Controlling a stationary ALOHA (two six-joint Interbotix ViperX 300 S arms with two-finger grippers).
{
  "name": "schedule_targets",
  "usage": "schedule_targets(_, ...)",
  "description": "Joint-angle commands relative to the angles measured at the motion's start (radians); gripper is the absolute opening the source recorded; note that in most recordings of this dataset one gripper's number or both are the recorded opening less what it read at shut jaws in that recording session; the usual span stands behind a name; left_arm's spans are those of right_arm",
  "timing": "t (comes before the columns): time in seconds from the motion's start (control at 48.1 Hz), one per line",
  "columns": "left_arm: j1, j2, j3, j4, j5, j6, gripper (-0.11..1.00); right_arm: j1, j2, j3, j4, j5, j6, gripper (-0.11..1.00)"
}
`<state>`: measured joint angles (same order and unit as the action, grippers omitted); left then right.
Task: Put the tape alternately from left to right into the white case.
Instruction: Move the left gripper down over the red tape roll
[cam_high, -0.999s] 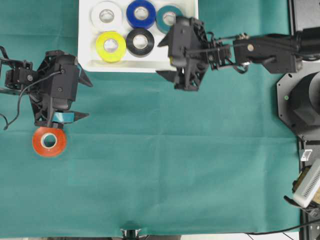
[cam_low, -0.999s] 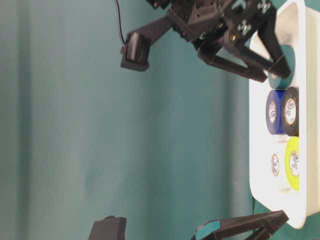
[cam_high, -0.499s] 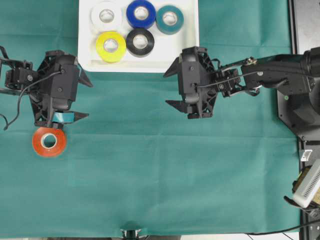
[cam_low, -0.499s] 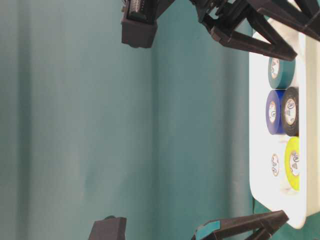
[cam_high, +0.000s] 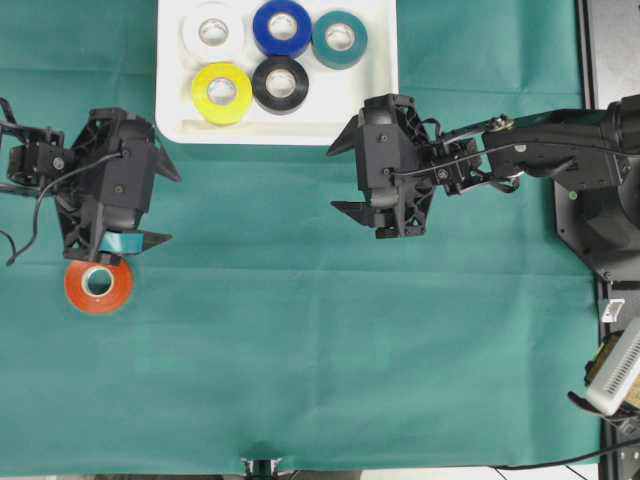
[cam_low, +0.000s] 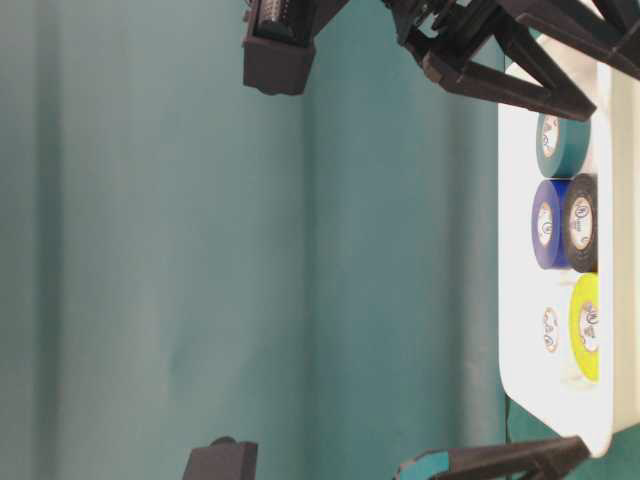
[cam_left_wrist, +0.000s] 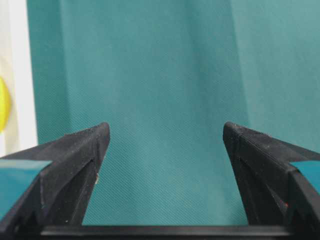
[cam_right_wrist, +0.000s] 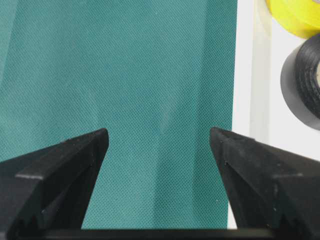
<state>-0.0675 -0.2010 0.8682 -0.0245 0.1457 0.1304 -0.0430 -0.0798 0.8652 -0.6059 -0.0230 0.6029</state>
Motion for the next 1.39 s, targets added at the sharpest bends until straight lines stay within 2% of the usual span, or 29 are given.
schedule_targets(0.0, -0.018, -0.034, -0.008, -0.003, 0.021, -0.003, 1.0, 0.003, -0.021, -0.015, -0.002, -0.006, 0.0, 0.88)
schedule_targets(0.416, -0.104, -0.103, 0.035, -0.005, 0.14, -0.012, 1.0, 0.005, -0.021, -0.017, -0.003, -0.006, 0.0, 0.88)
schedule_targets(0.707, -0.124, -0.135, 0.083, -0.005, 0.187, -0.112, 1.0, 0.006, -0.021, -0.018, -0.002, -0.006, 0.003, 0.87)
schedule_targets(0.978, -0.138, -0.107, 0.107, -0.003, 0.153, -0.118, 1.0, 0.006, -0.021, -0.018, -0.002, -0.005, 0.005, 0.87)
schedule_targets(1.373, -0.153, -0.074, 0.172, -0.003, 0.018, -0.121, 1.0, 0.006, -0.021, -0.023, -0.002, -0.006, 0.005, 0.87)
